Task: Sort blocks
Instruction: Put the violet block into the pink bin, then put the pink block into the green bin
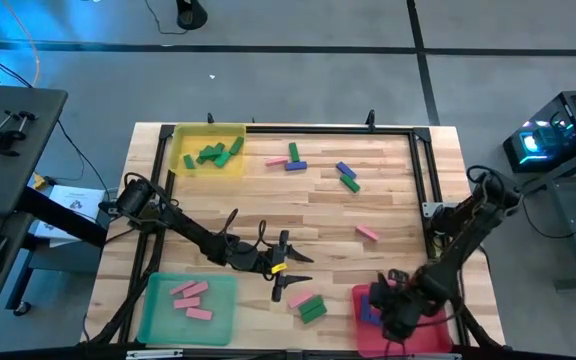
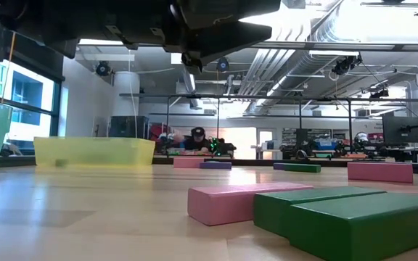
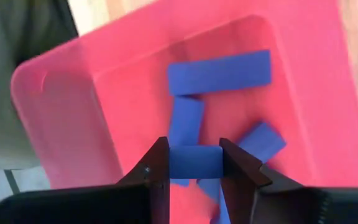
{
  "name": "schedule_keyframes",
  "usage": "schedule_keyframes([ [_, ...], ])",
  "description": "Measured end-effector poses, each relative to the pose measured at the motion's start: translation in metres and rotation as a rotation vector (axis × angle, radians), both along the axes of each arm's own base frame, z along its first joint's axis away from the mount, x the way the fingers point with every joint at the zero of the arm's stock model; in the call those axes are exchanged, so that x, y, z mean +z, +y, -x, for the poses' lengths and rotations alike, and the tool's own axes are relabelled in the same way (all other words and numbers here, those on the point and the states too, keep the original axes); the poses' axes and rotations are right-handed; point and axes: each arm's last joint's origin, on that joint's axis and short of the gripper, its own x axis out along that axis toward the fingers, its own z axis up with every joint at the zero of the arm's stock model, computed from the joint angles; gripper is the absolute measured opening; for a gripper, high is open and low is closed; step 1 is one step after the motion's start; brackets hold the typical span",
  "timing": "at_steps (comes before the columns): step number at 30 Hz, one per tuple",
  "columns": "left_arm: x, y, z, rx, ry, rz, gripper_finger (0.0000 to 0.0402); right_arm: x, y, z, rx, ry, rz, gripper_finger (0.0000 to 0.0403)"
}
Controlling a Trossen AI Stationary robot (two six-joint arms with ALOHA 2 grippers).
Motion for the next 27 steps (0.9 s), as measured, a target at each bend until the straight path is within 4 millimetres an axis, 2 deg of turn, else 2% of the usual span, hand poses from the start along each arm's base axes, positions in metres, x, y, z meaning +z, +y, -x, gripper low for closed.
schedule_keyframes([
  [4, 0.0, 0.0, 0.0, 0.0, 0.0, 0.001, 0.0195, -0.005, -0.005, -0.01, -0.014, 0.023, 0.001, 0.0082],
  [10, 0.0, 0.0, 0.0, 0.0, 0.0, 0.001, 0.0195, -0.014, -0.007, -0.015, -0.002, 0.046, 0.03, 0.0141],
  [18, 0.0, 0.0, 0.0, 0.0, 0.0, 0.001, 0.0195, -0.013, -0.006, -0.014, 0.023, 0.085, -0.006, 0.0151],
  [23, 0.0, 0.0, 0.0, 0.0, 0.001, 0.007, 0.0195, 0.008, 0.0, -0.003, 0.06, 0.056, 0.045, 0.0152],
  [27, -0.001, 0.0, 0.0, 0.002, 0.008, 0.023, 0.0195, 0.035, 0.005, 0.012, 0.079, -0.075, 0.182, 0.0153],
])
